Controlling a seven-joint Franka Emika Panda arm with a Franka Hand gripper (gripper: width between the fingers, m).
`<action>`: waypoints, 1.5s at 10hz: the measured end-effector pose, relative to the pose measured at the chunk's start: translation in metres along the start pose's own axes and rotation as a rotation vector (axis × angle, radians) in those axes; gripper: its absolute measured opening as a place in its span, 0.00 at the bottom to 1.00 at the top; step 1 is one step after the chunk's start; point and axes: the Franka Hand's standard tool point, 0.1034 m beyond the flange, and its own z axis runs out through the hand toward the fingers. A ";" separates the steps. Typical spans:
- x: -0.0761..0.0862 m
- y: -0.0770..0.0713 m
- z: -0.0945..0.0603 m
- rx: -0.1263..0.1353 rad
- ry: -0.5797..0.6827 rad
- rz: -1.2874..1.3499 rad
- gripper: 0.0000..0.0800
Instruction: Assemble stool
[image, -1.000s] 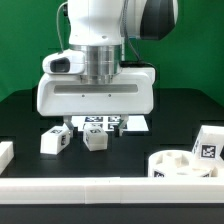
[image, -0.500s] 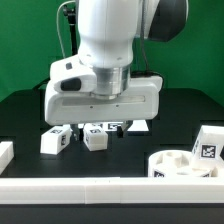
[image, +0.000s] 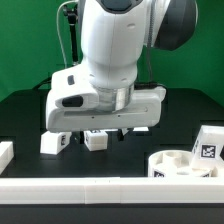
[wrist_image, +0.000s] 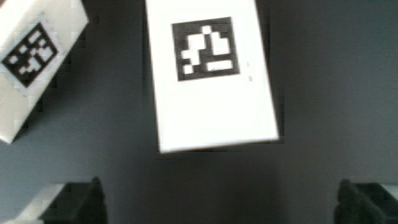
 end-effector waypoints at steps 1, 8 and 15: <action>0.001 0.002 -0.001 -0.018 0.004 -0.010 0.81; -0.013 0.007 0.007 -0.050 -0.308 -0.053 0.81; -0.019 0.002 0.014 -0.046 -0.542 -0.041 0.81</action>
Offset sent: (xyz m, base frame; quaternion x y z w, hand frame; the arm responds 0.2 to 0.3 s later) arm 0.0000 0.0000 0.0000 0.0000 0.0000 0.0000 1.0000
